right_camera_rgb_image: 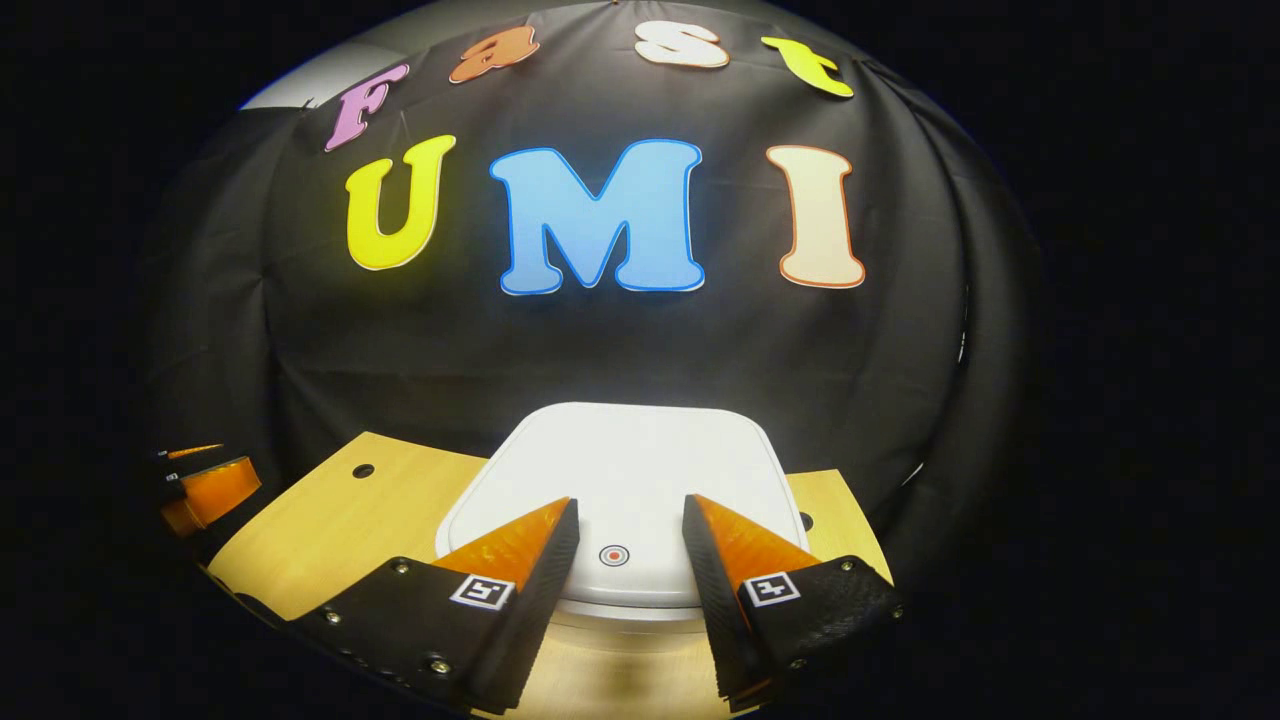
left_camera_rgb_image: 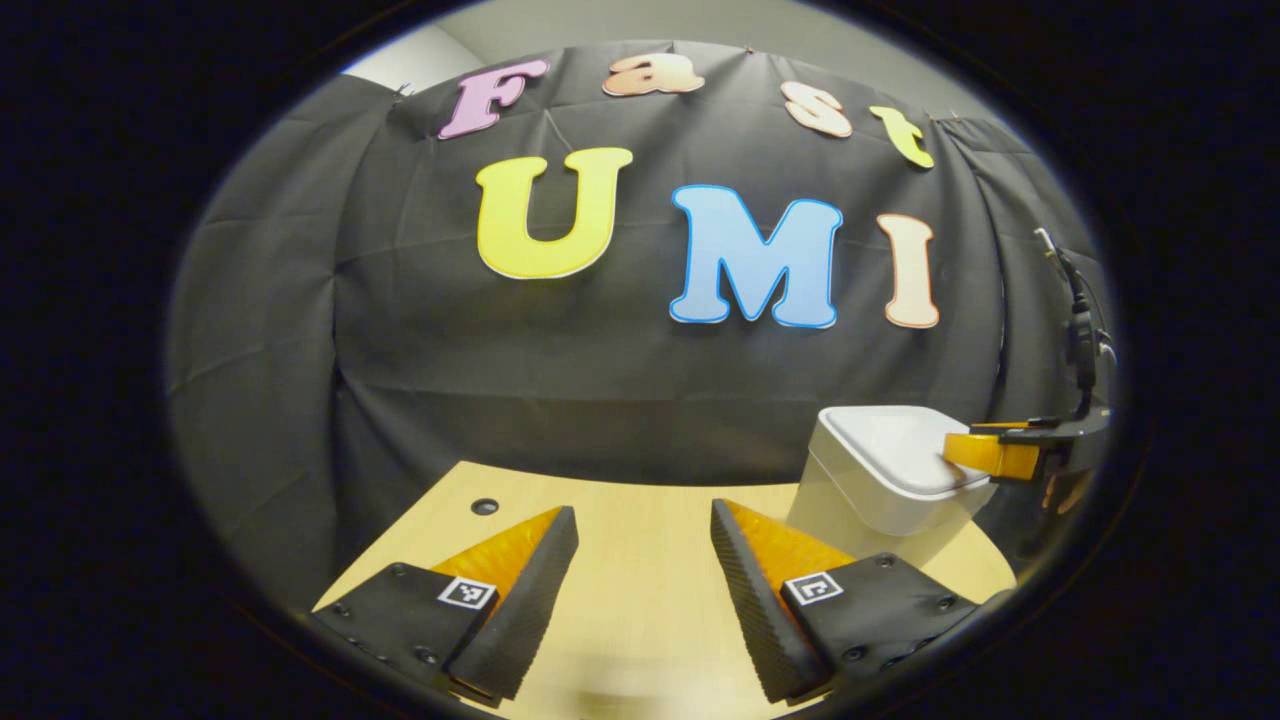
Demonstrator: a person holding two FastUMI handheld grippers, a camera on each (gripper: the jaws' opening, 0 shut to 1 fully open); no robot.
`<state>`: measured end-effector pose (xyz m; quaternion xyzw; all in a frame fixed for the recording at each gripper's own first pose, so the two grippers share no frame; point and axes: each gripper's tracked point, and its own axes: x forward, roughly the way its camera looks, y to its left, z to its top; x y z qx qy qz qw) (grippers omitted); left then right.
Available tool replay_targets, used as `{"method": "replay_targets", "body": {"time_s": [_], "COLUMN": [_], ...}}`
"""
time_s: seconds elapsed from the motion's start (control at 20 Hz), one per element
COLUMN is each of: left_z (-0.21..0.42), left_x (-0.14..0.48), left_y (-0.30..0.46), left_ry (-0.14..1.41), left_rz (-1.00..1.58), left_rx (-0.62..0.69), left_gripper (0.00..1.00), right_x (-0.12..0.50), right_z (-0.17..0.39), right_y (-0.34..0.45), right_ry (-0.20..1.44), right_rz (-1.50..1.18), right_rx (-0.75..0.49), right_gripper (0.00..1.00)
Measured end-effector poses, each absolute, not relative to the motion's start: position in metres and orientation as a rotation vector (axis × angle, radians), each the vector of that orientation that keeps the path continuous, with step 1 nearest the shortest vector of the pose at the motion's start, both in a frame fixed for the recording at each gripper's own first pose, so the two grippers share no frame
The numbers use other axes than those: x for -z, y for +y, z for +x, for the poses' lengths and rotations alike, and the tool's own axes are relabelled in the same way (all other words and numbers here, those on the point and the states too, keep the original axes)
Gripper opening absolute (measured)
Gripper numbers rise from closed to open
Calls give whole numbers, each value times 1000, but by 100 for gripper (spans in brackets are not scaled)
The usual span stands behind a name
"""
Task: Press the lid of the desktop garbage bin to open it, pick up the crumpled paper on the desktop and throw it into the bin, then pick up the pop can on the desktop and drop it into the bin, and finally close the garbage bin lid.
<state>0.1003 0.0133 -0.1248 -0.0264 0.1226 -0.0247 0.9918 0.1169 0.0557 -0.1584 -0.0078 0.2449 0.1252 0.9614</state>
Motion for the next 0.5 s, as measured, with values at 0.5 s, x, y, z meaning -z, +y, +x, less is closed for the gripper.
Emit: {"method": "replay_targets", "body": {"time_s": [0.5], "left_z": [104], "left_x": [127], "left_y": [10], "left_ry": [250], "left_rz": [-54], "left_rx": [56], "left_gripper": [89], "right_x": [159], "right_z": [117], "right_y": [56], "right_ry": [476], "right_rz": [-19], "right_rx": [-247], "right_gripper": [69]}}
